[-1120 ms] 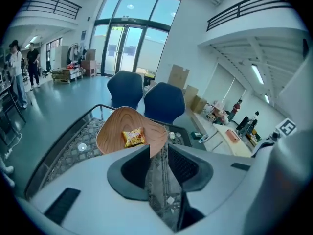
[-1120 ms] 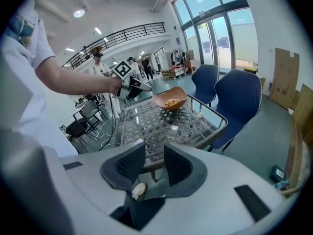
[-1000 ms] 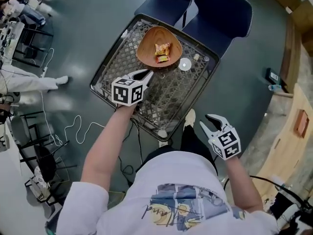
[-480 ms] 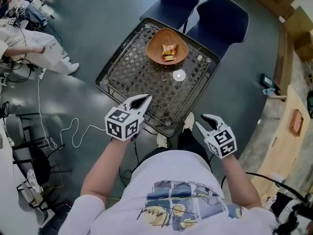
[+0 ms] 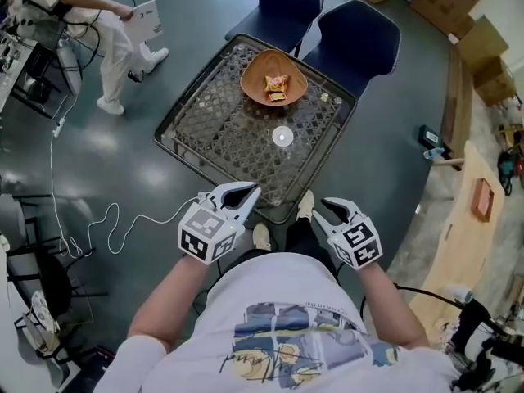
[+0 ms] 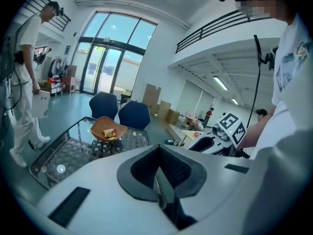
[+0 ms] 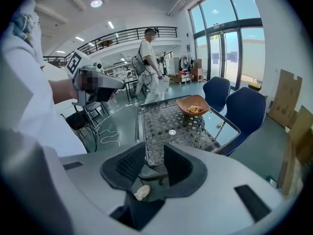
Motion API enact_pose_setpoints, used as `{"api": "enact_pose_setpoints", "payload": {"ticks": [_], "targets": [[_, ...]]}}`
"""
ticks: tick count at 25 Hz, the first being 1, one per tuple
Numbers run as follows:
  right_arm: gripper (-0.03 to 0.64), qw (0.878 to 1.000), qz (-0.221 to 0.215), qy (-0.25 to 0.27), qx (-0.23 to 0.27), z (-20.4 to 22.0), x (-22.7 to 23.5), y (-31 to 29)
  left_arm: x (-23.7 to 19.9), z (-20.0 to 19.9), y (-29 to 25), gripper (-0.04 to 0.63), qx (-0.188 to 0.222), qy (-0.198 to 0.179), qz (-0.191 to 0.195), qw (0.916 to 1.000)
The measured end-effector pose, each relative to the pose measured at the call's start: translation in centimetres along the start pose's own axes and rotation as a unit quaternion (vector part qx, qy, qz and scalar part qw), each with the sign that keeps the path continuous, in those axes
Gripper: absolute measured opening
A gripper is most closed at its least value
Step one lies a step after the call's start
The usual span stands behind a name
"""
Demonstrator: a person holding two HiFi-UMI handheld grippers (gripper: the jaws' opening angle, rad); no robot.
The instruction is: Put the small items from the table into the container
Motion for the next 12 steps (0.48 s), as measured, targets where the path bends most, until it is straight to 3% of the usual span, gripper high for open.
{"api": "enact_pose_setpoints", "payload": {"ticks": [12], "targets": [[0.123,1.000,0.005,0.005,-0.005,1.0,-3.1,0.3,3.1,2.0,1.1,0.009,-0.005,-0.018,0.033,0.9993]]}}
Point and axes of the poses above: the fingertips, and each gripper's own axes: y backward along the fingers, x to its right, z out of its underside, the point moved 8 cm from there along y, backward along the fingers, and after that the axes turned 9 degrees about -y, right-handed, at the moved point
